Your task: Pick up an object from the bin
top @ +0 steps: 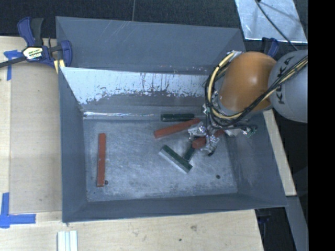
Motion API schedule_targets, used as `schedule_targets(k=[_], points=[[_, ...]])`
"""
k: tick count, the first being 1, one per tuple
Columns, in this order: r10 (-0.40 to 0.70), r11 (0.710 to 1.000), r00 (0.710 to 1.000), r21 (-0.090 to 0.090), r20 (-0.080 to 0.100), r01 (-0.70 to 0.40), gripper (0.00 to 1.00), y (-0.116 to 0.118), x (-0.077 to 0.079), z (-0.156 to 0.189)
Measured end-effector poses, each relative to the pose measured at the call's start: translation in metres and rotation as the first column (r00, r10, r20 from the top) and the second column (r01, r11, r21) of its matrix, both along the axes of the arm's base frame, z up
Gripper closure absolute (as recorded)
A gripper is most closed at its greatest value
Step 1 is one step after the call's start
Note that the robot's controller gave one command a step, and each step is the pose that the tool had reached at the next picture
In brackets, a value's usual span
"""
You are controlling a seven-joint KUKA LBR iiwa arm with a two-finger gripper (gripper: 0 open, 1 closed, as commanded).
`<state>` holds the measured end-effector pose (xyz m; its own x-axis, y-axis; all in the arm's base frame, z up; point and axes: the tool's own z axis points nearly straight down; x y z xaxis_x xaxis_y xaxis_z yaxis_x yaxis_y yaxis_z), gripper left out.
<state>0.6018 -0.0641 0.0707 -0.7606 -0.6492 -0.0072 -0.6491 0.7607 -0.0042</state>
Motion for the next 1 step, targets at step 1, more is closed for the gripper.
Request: schedule_targets(k=[1], points=[[0.24, 0.971, 0.971, 0.0, -0.007, -0.24, 1.0, 0.0405, -0.0497, 0.0069]])
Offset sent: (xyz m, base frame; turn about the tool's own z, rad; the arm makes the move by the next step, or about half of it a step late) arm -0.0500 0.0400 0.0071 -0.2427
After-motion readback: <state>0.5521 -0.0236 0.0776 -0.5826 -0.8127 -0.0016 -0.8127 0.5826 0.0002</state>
